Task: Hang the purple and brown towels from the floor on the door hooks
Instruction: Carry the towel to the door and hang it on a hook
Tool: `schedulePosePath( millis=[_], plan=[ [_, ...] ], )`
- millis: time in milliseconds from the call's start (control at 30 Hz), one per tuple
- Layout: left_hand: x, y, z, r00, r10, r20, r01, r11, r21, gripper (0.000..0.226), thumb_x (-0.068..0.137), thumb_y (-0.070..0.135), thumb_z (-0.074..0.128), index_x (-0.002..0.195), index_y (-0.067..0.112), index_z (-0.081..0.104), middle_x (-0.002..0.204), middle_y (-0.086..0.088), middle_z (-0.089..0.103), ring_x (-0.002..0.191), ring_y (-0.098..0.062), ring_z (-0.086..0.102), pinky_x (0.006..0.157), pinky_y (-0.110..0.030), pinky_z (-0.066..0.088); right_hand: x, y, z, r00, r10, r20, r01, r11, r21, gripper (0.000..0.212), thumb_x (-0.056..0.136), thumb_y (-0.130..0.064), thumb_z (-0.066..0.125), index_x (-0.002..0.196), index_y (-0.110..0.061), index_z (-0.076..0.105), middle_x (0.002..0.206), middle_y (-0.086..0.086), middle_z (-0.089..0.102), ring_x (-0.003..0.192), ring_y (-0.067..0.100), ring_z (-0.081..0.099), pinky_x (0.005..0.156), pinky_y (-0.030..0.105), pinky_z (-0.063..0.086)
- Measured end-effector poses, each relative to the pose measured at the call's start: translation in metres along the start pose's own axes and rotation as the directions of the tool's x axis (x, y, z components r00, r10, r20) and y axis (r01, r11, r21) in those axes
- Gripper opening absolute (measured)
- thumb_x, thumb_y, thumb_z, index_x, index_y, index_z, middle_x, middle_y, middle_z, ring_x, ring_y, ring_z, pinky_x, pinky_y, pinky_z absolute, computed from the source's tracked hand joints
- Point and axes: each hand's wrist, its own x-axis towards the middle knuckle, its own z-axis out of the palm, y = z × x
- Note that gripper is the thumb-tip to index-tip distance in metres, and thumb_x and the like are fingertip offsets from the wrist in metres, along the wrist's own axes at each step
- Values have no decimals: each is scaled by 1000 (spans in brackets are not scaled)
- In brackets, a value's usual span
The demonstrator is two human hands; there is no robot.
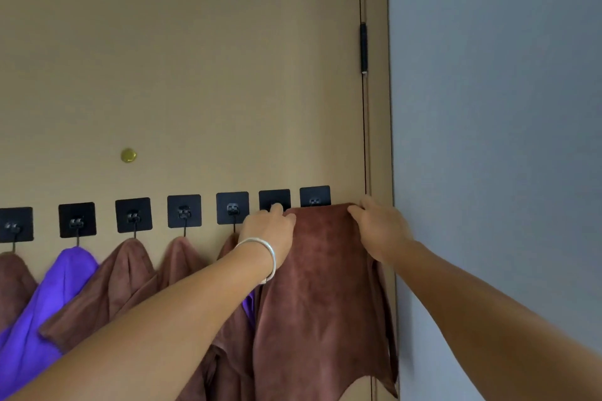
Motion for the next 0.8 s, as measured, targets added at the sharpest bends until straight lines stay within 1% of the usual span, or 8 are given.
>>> schedulePosePath(
  millis=[133, 267, 367, 467, 567, 600, 700, 800],
  plan=[
    [9, 13, 21, 999, 18, 47, -19, 999, 28, 31, 92, 4, 40, 119, 12, 52, 116, -11, 48, 92, -27, 55, 64, -34, 34, -4, -4, 20, 994, 73, 78, -71, 997, -38, 29, 100, -15, 34, 120, -12, 54, 115, 11, 55, 97, 31, 53, 72, 38, 35],
    [8, 30, 40, 996, 54, 77, -57, 997, 43, 35, 96, 4, 35, 126, 11, 51, 123, -13, 49, 103, -32, 55, 74, -36, 41, -30, -6, 58, 988, 90, 124, -88, 996, -24, 39, 98, -10, 38, 136, -12, 45, 128, 10, 51, 112, 29, 51, 88, 38, 41],
    [5, 43, 44, 990, 84, 113, -92, 994, 64, 36, 97, 6, 33, 128, 12, 51, 125, -13, 50, 106, -32, 55, 71, -37, 38, -46, -12, 75, 993, 41, 109, -37, 999, -36, 45, 101, -17, 36, 146, -13, 32, 130, 6, 49, 110, 21, 52, 90, 30, 45],
    [3, 55, 42, 981, 106, 160, -113, 993, 33, 39, 97, 6, 32, 131, 12, 48, 129, -12, 51, 112, -30, 56, 74, -36, 39, -52, -17, 81, 981, -42, 187, 50, 998, -34, 37, 103, -23, 35, 140, -21, 40, 123, 3, 51, 102, 19, 54, 84, 30, 46],
    [0, 63, 39, 963, 123, 239, -117, 992, -39, 41, 96, 8, 39, 137, 12, 44, 134, -10, 50, 117, -29, 55, 81, -37, 43, -55, -18, 80, 988, -66, 142, 60, 997, 46, 20, 97, -43, 43, 89, -36, 60, 89, -8, 63, 78, 8, 60, 68, 31, 45],
    [-2, 65, 38, 953, 126, 276, -114, 992, -61, 42, 95, 10, 43, 136, 12, 45, 135, -9, 47, 118, -29, 53, 84, -38, 45, -58, -16, 81, 989, -61, 134, 53, 997, 60, 20, 93, -45, 47, 86, -36, 63, 84, -10, 65, 74, 5, 60, 65, 29, 43],
    [-8, 64, 36, 929, 127, 347, -90, 988, -122, 40, 92, 13, 48, 132, 12, 50, 139, -8, 33, 124, -29, 39, 92, -39, 43, -65, -14, 88, 981, -51, 189, 7, 974, 225, 26, 95, -22, 49, 115, -32, 61, 105, -8, 61, 94, 11, 57, 75, 27, 43],
    [-15, 61, 37, 938, 159, 307, -145, 987, -68, 39, 89, 16, 52, 128, 13, 55, 137, -6, 30, 125, -29, 31, 93, -38, 40, -72, -12, 90, 980, -30, 198, -48, 925, 376, 26, 95, -17, 50, 114, -30, 63, 105, -10, 60, 96, 9, 55, 84, 30, 48]
  ],
)
